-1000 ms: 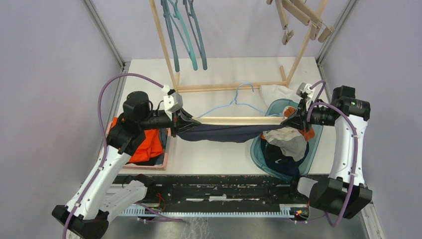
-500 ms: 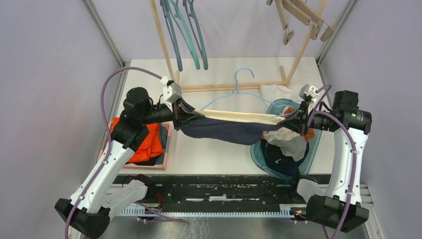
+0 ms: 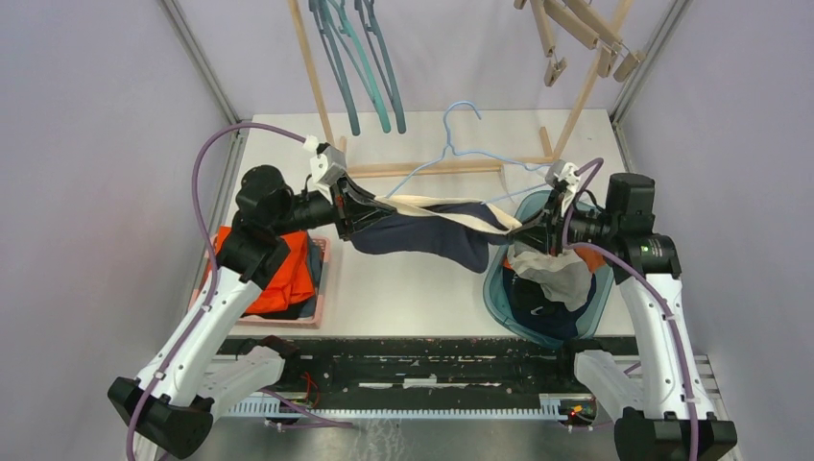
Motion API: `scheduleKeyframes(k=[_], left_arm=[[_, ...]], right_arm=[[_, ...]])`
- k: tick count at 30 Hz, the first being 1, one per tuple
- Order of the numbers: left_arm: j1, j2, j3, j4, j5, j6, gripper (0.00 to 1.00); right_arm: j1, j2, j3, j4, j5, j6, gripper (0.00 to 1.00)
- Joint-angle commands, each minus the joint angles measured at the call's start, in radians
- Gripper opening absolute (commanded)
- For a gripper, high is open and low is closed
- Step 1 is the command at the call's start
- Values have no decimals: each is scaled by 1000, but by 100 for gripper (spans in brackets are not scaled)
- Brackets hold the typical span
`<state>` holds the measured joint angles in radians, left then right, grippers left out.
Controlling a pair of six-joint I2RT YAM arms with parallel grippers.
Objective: Remove the underwear clipped to the hanger
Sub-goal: Remove the underwear from the hanger.
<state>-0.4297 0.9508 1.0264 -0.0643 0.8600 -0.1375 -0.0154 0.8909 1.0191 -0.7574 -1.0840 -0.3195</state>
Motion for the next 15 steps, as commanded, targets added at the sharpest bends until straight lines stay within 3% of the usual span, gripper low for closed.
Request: scheduleKeyframes(k=[1, 2, 4, 6, 10, 15], left_arm=[[2, -38, 3, 20, -46, 70, 3], [1, -43, 5, -8, -52, 101, 3], [3, -52, 11, -81, -70, 166, 3], [3, -59, 20, -137, -90, 224, 3], [2, -62, 45, -239, -104, 333, 3], [3, -44, 75, -338, -56, 397, 3]], right_arm=[[5, 27, 61, 47, 99, 61, 30], [5, 27, 80, 15, 120, 44, 37], [3, 20, 114, -53, 160, 8, 65], [5, 11, 151, -126, 191, -50, 81], [4, 8, 252, -297, 231, -176, 92], [6, 33, 373, -343, 214, -209, 93]])
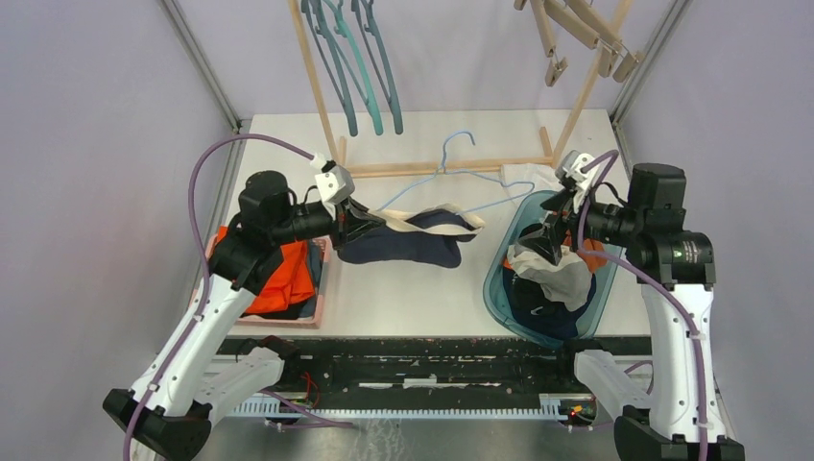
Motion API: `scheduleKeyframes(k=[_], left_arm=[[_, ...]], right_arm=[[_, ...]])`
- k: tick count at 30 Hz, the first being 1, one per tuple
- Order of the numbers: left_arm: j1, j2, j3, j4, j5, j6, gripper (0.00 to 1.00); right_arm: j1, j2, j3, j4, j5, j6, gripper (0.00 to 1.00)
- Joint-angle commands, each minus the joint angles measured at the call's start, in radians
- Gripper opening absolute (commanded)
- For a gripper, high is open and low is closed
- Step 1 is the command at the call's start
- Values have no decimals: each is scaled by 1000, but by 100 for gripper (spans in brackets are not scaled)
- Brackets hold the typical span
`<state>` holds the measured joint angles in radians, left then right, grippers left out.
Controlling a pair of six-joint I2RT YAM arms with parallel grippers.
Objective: Remove the underwear clipped to the hanger
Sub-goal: Remove the underwear from the hanger.
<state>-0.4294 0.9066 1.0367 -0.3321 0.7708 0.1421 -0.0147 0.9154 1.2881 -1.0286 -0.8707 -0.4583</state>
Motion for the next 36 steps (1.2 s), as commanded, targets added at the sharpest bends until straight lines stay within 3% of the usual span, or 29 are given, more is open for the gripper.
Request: scheduleKeyframes(k=[1, 11, 15, 17, 23, 28, 36], left_arm=[[1, 5, 66, -76, 46, 118, 3], [1, 23, 15, -9, 182, 36, 3], [0, 27, 3, 5, 194, 25, 3], [1, 30, -1, 5, 198, 25, 3], [-1, 28, -21, 4, 193, 35, 3], [-1, 22, -35, -11, 184, 62, 3], [0, -32, -66, -58, 177, 129, 3]], right_arm=[[5, 18, 124, -67, -16, -68, 93], [103, 181, 179, 89, -181, 6, 91], [218, 222, 155, 137, -123, 23, 87], [268, 231, 138, 167, -99, 33, 81], [310, 230, 84, 245, -122, 91, 46], [311, 180, 18, 324, -122, 135, 2], [300, 81, -62, 354, 45, 113, 1]])
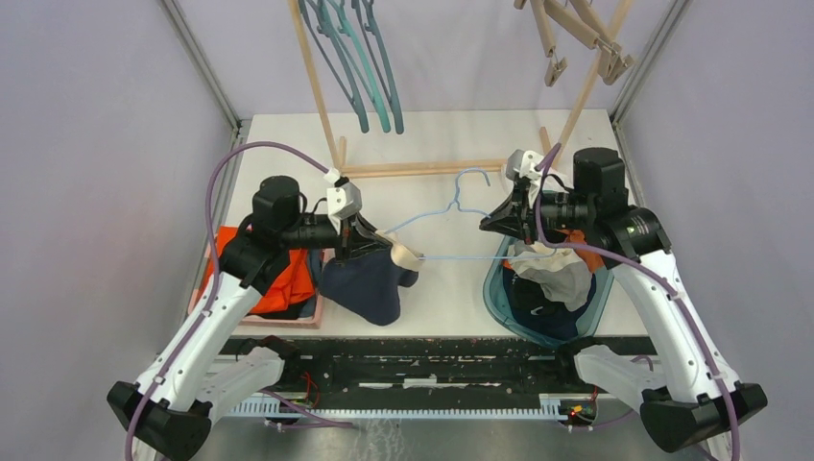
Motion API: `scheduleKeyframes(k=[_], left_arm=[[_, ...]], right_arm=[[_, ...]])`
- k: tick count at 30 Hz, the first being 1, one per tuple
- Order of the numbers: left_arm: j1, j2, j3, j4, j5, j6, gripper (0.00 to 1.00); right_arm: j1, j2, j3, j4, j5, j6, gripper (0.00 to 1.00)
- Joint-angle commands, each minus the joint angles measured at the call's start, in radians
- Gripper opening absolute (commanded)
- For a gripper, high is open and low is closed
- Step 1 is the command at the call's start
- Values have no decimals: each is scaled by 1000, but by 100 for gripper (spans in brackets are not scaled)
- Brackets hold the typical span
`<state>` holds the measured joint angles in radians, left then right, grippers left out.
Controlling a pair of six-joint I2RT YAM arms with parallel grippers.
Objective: Remove the underwear clipped to the hanger
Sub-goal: Remove the underwear from the hanger.
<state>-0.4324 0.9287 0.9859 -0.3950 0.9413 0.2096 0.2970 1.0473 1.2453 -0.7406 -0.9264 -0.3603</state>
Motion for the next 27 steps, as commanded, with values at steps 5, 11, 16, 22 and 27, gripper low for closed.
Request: scheduleKeyframes(k=[5, 11, 16, 22, 27], left_arm=[[3, -88, -30, -13, -1, 92, 3], [3, -102, -32, -60, -7, 140, 5], [3, -115, -50, -82, -30, 176, 8], [4, -124, -61, -108, -45, 203, 11], [3, -132, -69, -127, -58, 223, 14]], right_arm=[[-37, -69, -22, 40, 136, -5, 1], [-81, -95, -17, 1, 155, -26, 1], [-113, -101, 0, -24, 156, -32, 1], [-136, -98, 18, -48, 162, -46, 1], [-148, -98, 26, -63, 164, -57, 1]])
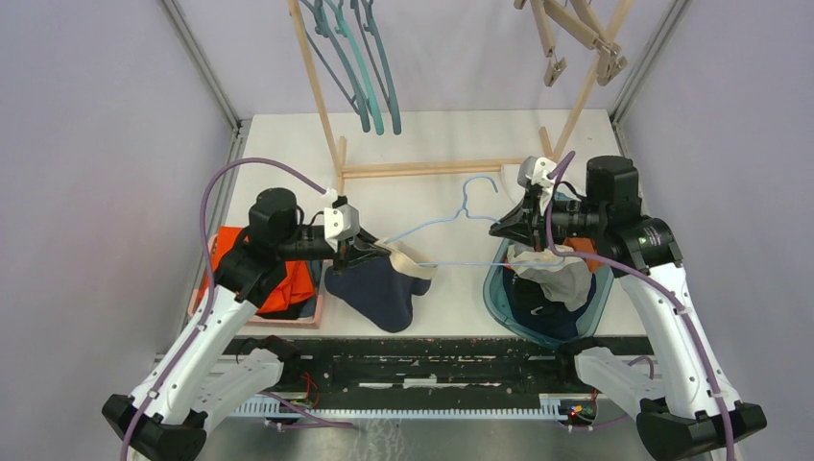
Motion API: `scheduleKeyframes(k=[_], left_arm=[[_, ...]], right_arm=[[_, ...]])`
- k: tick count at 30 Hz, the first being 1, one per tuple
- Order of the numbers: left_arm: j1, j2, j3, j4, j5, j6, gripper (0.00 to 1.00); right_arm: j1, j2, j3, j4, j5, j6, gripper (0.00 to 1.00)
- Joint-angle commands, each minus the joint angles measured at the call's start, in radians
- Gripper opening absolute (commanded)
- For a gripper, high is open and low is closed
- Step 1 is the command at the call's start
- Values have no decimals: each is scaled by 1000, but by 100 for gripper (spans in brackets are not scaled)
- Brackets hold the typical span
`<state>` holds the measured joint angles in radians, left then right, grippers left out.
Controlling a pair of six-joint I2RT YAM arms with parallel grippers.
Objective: Remove the underwear clipped to the hanger
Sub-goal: Remove the underwear from the hanger.
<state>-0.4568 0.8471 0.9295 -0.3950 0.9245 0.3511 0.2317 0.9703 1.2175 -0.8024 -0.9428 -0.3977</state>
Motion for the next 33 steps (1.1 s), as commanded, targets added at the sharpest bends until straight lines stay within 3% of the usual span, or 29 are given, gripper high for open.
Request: scheduleKeyframes(k=[1, 19, 33], left_arm=[[27, -51, -13, -129, -45, 84, 14], [28, -70, 4, -183, -82, 119, 11], [28, -64, 91, -379, -269, 285, 3]], right_arm=[[-85, -21, 55, -4, 179, -21, 1], [-101, -9, 81, -65, 236, -89, 1], [-120, -29, 113, -112, 337, -179, 1]])
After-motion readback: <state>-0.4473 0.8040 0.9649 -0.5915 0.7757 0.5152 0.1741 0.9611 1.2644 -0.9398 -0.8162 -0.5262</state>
